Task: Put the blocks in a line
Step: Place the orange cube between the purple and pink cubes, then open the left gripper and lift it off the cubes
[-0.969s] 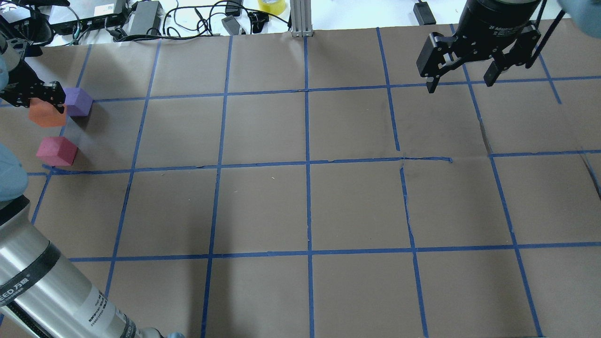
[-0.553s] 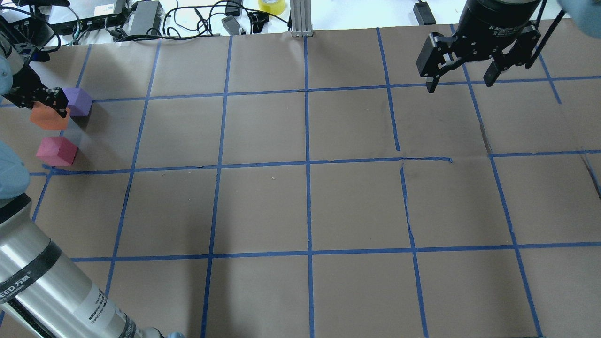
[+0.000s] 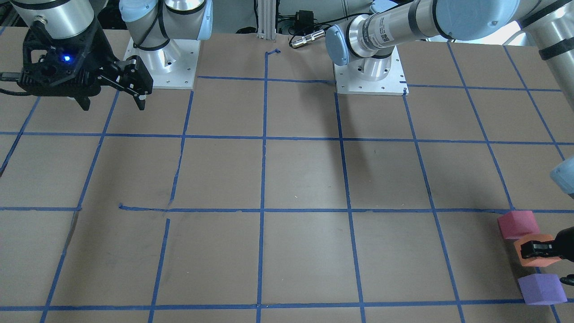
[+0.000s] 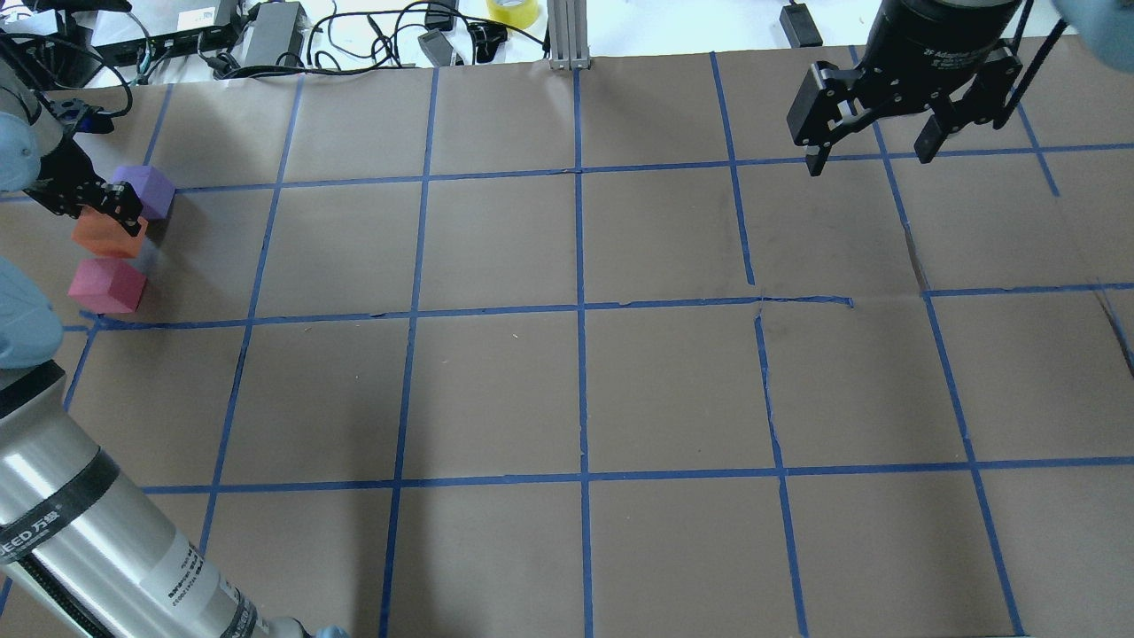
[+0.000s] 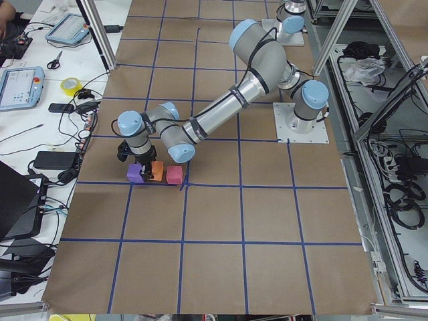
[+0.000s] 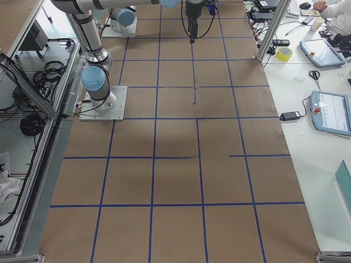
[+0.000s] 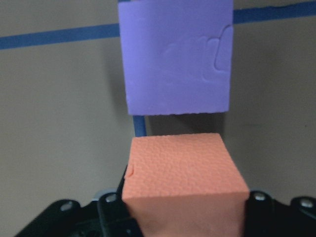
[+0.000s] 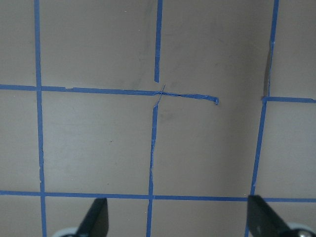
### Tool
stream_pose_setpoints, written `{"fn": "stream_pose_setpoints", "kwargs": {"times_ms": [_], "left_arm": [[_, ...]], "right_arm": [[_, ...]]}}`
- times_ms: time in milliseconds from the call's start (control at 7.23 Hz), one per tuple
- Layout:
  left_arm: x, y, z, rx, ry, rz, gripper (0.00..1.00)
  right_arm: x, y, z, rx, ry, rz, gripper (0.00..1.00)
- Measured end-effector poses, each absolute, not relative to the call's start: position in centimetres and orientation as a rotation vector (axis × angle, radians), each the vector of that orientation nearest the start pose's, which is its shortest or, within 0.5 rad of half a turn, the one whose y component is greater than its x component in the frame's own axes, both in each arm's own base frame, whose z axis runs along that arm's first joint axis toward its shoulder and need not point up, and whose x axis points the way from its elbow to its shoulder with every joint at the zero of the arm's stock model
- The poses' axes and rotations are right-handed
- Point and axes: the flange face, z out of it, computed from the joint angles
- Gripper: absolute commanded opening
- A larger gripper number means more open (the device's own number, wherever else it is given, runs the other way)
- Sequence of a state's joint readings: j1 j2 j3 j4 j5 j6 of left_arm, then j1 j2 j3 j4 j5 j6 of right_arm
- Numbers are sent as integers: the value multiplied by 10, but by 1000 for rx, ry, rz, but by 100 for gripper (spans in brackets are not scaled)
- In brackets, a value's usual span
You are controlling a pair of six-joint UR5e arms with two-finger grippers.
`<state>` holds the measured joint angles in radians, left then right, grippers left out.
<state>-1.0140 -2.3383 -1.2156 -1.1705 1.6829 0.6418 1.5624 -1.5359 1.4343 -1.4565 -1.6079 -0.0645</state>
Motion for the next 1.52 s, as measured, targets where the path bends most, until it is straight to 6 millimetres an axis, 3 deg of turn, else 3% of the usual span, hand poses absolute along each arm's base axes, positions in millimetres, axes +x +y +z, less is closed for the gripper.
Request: {"fn": "stream_pose_setpoints", "kwargs": {"times_ms": [692, 830, 969, 1245, 1522], "left_arm": [[296, -707, 198, 132, 3049, 80, 3], [296, -708, 196, 130, 3049, 78, 82], [297, -708, 193, 129, 3051, 82, 100], [299, -707, 191, 125, 3051, 88, 100], [302, -704, 216, 111, 3037, 66, 100]], "right_arm": [[126, -504, 527, -90, 3177, 24, 100], [126, -504, 527, -92, 3176, 24, 100], [126, -504, 527, -94, 3176, 24, 100], [126, -504, 527, -96, 3176, 24, 100], [126, -504, 527, -98, 3176, 22, 100]]}}
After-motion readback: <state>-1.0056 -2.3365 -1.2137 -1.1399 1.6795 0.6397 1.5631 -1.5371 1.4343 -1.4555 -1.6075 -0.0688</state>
